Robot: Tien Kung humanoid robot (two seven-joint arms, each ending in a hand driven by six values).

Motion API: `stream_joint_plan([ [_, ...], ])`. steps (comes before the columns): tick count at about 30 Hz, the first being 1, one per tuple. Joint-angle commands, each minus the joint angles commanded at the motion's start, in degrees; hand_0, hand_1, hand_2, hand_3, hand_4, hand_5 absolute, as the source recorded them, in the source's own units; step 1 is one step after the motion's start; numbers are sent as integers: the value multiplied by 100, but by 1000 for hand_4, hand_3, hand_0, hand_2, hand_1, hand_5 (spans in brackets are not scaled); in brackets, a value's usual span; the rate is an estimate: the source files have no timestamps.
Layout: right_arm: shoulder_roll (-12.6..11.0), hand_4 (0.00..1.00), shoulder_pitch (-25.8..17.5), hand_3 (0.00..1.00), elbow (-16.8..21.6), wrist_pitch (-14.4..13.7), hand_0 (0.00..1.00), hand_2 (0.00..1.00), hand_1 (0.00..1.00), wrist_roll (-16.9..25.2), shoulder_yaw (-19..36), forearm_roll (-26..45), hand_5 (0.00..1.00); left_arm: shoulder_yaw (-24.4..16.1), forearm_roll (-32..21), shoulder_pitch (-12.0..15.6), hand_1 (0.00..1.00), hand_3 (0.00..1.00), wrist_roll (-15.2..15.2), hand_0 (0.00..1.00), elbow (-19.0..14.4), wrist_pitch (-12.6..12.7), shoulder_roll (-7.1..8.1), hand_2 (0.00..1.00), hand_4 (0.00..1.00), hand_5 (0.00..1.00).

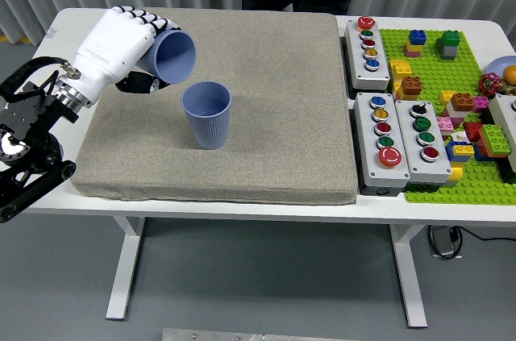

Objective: Pick cup pour cup place

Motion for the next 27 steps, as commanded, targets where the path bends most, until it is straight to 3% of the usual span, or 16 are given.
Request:
stream_joint_plan([
  [10, 14, 2, -36, 569, 3, 22, 681, 585, 628, -32, 13, -61, 152, -1182, -2421, 378, 432, 489, -748, 427, -43, -395, -261, 477, 709, 99],
  [17, 16, 2, -35, 569, -2, 28, 681, 585, 628, -27, 21, -71, 151, -1460, -4081, 622, 439, 490, -951, 436, -115, -503, -511, 483, 708, 98],
  [23, 17, 2, -21, 569, -4, 32, 681, 585, 628, -21, 51, -94, 149, -1788, -5465, 944, 464, 504, -1130, 460, -52, 53, -1041, 495, 707, 108],
  [27, 20, 2, -18, 569, -6, 32, 681, 584, 628, -19, 45, -90, 148, -1970, -5064, 1147, 472, 508, -1219, 465, 61, 341, -1371, 498, 707, 112],
])
